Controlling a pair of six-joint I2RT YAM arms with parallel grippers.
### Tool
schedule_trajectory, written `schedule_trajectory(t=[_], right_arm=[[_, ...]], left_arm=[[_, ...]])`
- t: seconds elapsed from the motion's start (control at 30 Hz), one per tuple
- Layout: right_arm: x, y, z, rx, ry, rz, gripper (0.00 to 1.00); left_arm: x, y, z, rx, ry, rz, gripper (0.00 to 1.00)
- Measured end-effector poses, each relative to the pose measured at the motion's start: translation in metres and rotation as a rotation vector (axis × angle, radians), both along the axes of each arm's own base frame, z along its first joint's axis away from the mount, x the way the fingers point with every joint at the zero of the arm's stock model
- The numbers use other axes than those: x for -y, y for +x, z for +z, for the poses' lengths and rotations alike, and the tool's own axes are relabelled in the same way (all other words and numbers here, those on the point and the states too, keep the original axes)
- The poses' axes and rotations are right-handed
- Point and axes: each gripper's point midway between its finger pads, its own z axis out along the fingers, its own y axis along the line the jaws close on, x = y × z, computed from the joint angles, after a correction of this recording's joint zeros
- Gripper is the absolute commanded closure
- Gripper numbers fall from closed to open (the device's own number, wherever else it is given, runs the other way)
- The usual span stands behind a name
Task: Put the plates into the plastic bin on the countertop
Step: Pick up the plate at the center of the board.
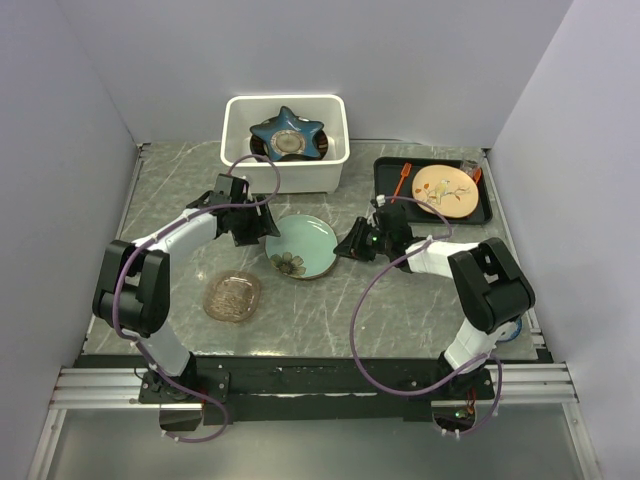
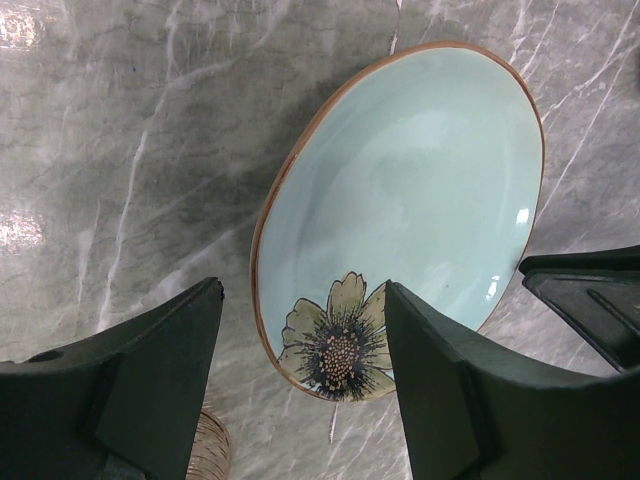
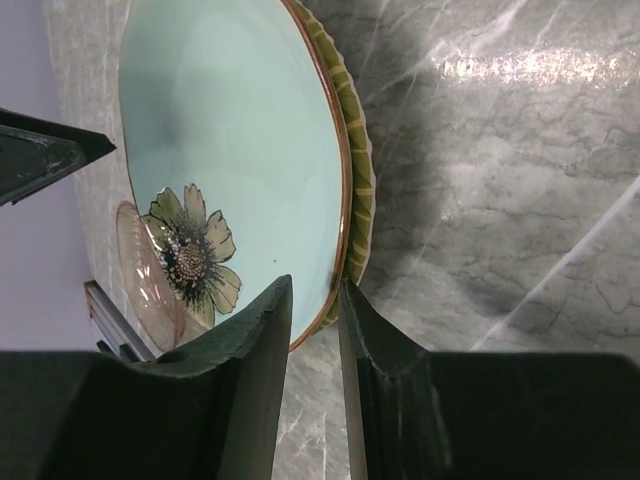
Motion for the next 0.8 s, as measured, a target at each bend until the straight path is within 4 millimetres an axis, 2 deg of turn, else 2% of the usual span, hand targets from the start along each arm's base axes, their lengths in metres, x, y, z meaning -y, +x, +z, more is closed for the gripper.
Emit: schedule_trajectory(t=[0.33, 0.47, 0.6, 0.8], right_arm=[[-0.001, 0.001, -0.011, -0.026, -0.010, 0.002, 0.71], [-0.002, 0.004, -0.014, -0.031, -0.013, 0.002, 0.78], [-0.005, 0.007, -0.009, -0.019, -0.008, 0.007, 0.91], [-0.011, 0.012, -0.002, -0.006, 0.001, 0.010, 0.96]], left_arm=[[0.000, 0.000, 0.000, 0.000, 0.001, -0.001, 0.30], [0.000, 0.000, 0.000, 0.000, 0.002, -0.001, 0.30], [-0.001, 0.000, -0.001, 0.001, 0.006, -0.007, 0.30], [-0.003, -0.007, -0.009, -0.020, 0.016, -0.011, 0.31]])
